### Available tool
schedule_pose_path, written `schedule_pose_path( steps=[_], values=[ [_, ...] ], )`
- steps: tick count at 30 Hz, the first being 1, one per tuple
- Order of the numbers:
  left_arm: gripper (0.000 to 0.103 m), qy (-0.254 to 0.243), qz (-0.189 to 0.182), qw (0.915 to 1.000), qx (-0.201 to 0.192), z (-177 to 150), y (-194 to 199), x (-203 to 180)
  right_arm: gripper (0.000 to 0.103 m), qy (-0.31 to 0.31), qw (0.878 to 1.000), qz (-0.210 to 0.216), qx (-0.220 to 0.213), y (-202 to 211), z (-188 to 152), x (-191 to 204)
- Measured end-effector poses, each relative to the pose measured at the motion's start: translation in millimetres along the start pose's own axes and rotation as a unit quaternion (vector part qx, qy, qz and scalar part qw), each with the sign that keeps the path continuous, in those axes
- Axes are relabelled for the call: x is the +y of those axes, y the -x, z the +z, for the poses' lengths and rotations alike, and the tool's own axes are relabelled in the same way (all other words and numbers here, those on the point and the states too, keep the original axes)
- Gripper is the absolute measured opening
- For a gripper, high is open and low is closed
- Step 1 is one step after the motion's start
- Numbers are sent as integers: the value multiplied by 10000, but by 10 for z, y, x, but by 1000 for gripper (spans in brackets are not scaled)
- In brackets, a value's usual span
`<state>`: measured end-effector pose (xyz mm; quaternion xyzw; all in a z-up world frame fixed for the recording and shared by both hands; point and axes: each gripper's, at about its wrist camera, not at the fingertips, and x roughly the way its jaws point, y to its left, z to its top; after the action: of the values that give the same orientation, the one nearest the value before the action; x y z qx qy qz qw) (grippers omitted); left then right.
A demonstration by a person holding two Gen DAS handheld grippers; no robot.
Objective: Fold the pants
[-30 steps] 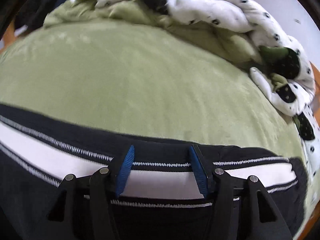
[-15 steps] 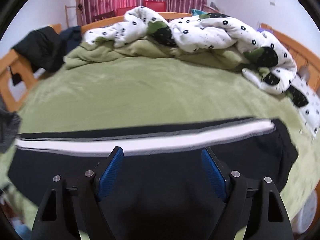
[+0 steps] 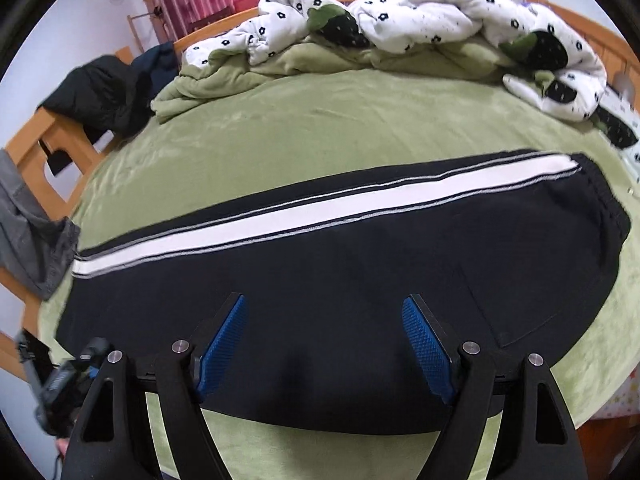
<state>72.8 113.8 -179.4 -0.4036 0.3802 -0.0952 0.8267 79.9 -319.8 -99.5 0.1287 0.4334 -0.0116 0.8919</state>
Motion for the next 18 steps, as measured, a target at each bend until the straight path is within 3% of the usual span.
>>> schedule_pose_path(
  steps=[3,6,10,18],
  values=[
    [18,388,-120,9988,-276,68,284,376,79,109,9999,99,-67,33,-7,97],
    [18,430,357,9953,-791,192,532,575,79,350,9992,124,-157,72,-32,250],
    [18,624,465,9943,-731,559,539,779,79,566,9980,221,-198,94,-55,405],
    [19,343,1300,9875,-825,851,504,743,79,736,9972,160,47,-9,-122,436]
  ],
)
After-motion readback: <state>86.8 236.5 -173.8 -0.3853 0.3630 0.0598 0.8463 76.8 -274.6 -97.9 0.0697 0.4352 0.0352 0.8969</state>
